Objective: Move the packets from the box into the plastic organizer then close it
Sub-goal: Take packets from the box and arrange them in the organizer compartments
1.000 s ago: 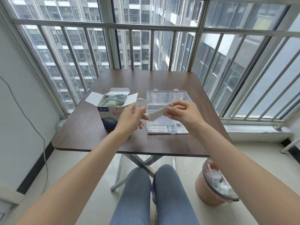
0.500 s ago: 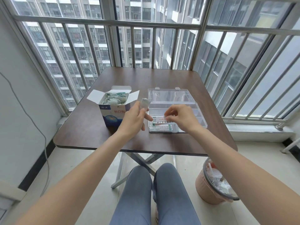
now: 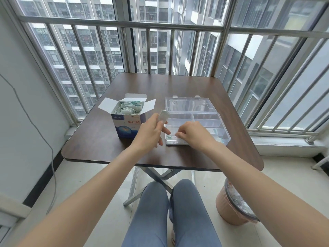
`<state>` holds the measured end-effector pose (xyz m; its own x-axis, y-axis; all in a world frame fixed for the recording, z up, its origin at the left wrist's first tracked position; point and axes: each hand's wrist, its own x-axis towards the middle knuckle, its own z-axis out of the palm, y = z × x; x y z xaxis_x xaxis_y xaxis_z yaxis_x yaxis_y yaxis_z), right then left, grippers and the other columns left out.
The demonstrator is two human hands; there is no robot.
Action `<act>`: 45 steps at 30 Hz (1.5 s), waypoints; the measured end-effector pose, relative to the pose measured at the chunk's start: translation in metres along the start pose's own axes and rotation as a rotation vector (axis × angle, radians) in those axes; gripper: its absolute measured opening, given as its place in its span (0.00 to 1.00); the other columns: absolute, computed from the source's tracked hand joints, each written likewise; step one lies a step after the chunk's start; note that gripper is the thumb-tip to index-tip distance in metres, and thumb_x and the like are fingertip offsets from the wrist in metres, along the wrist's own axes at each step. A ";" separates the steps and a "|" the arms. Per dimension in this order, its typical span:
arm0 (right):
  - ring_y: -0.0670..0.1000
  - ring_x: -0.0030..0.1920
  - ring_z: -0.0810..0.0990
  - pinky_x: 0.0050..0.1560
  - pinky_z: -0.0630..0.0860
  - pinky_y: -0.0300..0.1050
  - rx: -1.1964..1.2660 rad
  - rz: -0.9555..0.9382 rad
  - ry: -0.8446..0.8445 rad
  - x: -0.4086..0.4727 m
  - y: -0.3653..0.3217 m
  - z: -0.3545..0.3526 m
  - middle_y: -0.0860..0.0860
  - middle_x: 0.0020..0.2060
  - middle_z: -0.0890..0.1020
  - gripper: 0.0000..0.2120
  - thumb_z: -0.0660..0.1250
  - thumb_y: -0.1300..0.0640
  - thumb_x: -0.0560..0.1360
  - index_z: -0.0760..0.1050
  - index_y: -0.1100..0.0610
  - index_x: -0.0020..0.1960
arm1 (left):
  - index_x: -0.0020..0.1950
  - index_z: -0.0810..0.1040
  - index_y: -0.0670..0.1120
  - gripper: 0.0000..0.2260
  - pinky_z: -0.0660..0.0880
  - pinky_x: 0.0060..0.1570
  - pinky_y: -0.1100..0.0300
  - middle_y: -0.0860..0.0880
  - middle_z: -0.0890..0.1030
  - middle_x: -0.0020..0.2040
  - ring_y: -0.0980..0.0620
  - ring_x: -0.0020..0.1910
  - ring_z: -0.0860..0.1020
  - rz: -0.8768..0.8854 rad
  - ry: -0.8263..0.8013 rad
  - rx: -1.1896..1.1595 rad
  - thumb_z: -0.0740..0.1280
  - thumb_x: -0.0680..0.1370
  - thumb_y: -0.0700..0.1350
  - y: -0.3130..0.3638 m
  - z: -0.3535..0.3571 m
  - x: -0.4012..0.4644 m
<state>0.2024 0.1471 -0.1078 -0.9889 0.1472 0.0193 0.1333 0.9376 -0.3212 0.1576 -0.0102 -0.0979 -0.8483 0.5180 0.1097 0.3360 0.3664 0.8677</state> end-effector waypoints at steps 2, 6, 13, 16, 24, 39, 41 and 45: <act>0.57 0.41 0.74 0.40 0.68 0.47 -0.037 -0.001 -0.036 -0.002 -0.004 0.000 0.53 0.34 0.75 0.18 0.58 0.50 0.80 0.76 0.60 0.40 | 0.50 0.71 0.43 0.07 0.69 0.23 0.67 0.51 0.82 0.41 0.58 0.20 0.73 -0.007 -0.005 -0.002 0.54 0.82 0.42 0.000 -0.001 0.000; 0.57 0.42 0.74 0.41 0.70 0.49 -0.048 -0.022 -0.032 -0.005 -0.008 0.002 0.54 0.36 0.75 0.20 0.54 0.49 0.81 0.75 0.62 0.41 | 0.52 0.72 0.43 0.08 0.68 0.21 0.67 0.52 0.82 0.40 0.58 0.21 0.74 -0.016 0.001 -0.016 0.54 0.82 0.42 -0.001 -0.003 -0.001; 0.57 0.48 0.78 0.48 0.67 0.47 0.162 -0.044 0.016 -0.007 -0.002 -0.003 0.57 0.45 0.83 0.18 0.55 0.53 0.81 0.80 0.62 0.48 | 0.48 0.73 0.46 0.06 0.70 0.21 0.66 0.51 0.82 0.41 0.56 0.23 0.75 -0.021 -0.022 -0.045 0.57 0.82 0.42 0.001 -0.005 -0.003; 0.51 0.49 0.80 0.54 0.72 0.45 0.415 0.017 0.143 -0.012 0.003 -0.014 0.53 0.46 0.84 0.16 0.56 0.54 0.81 0.81 0.60 0.50 | 0.49 0.76 0.45 0.05 0.71 0.23 0.65 0.51 0.83 0.40 0.55 0.24 0.76 0.006 -0.059 -0.028 0.61 0.80 0.42 0.002 -0.005 -0.003; 0.48 0.27 0.79 0.30 0.76 0.36 1.179 0.266 -0.040 -0.017 0.000 -0.034 0.55 0.29 0.82 0.18 0.60 0.46 0.78 0.76 0.61 0.44 | 0.50 0.77 0.46 0.09 0.68 0.31 0.69 0.46 0.82 0.42 0.59 0.28 0.71 0.060 -0.191 0.030 0.58 0.82 0.43 0.010 0.009 0.002; 0.43 0.24 0.77 0.34 0.75 0.34 0.537 0.147 0.160 -0.003 0.019 -0.022 0.50 0.30 0.81 0.02 0.70 0.61 0.73 0.80 0.58 0.41 | 0.53 0.81 0.45 0.07 0.69 0.50 0.67 0.48 0.82 0.51 0.53 0.50 0.77 0.092 -0.037 0.301 0.69 0.76 0.41 0.008 0.015 0.023; 0.47 0.29 0.77 0.42 0.79 0.46 0.403 0.146 0.151 -0.003 0.020 -0.018 0.49 0.32 0.81 0.05 0.70 0.60 0.72 0.79 0.53 0.38 | 0.51 0.82 0.46 0.06 0.74 0.53 0.58 0.48 0.82 0.49 0.50 0.48 0.78 0.080 -0.063 0.379 0.70 0.75 0.42 0.006 0.019 0.024; 0.52 0.50 0.78 0.47 0.74 0.46 0.129 0.130 0.098 -0.006 0.015 -0.016 0.49 0.45 0.81 0.03 0.68 0.56 0.73 0.81 0.51 0.45 | 0.52 0.82 0.47 0.07 0.74 0.54 0.54 0.48 0.82 0.50 0.49 0.51 0.78 0.092 -0.128 0.528 0.69 0.75 0.42 0.004 0.022 0.028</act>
<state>0.2112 0.1651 -0.0978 -0.9520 0.3000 0.0601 0.2434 0.8616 -0.4454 0.1446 0.0229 -0.1017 -0.7600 0.6444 0.0851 0.5942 0.6357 0.4928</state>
